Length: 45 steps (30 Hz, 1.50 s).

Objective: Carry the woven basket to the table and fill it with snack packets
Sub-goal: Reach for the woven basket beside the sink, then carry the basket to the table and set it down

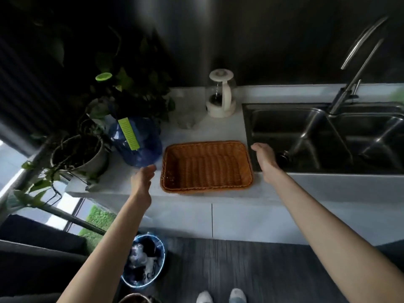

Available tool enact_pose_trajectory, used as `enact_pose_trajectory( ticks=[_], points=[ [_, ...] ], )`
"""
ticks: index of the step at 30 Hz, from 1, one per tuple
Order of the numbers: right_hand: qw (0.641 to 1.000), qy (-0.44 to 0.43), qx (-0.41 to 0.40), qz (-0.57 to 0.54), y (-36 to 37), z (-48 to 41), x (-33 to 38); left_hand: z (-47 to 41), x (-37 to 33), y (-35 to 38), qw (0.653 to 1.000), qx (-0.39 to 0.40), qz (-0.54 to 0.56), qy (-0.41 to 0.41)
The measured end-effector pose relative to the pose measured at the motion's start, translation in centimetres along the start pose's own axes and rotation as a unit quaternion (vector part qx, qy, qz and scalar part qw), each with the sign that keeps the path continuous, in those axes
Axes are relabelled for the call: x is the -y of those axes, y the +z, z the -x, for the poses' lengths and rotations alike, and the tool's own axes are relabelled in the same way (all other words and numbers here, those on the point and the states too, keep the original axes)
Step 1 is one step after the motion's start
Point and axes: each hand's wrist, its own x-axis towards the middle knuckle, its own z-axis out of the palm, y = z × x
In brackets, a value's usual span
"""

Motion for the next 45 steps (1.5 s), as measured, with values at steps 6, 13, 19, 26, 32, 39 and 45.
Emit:
enact_pose_trajectory(
  ticks=[6,13,19,26,32,39,45],
  points=[
    [0.996,0.083,0.007,0.043,2.0,-5.1,-4.4,-4.3,2.1,2.3,0.999,0.017,-0.034,-0.037],
    [0.992,0.118,0.005,0.05,2.8,-7.2,-5.9,-6.9,2.4,3.8,0.997,-0.005,-0.029,-0.077],
    [0.996,0.081,-0.028,0.038,1.0,-5.7,-4.4,-6.6,0.4,4.6,0.999,0.026,0.011,-0.024],
    [0.995,0.005,-0.096,-0.02,-5.0,-0.7,0.0,-2.6,-4.6,7.2,0.987,0.142,0.01,0.074],
    [0.98,-0.036,-0.188,-0.056,-11.8,5.1,0.9,2.4,-6.7,10.6,0.956,0.28,0.013,0.091],
    [0.942,-0.051,-0.314,-0.105,-21.4,15.6,-0.3,11.5,-6.7,15.8,0.901,0.422,0.023,0.093],
    [0.895,-0.082,-0.416,-0.142,-30.4,26.6,-3.2,22.4,-5.0,19.7,0.841,0.536,-0.003,0.076]
  ],
)
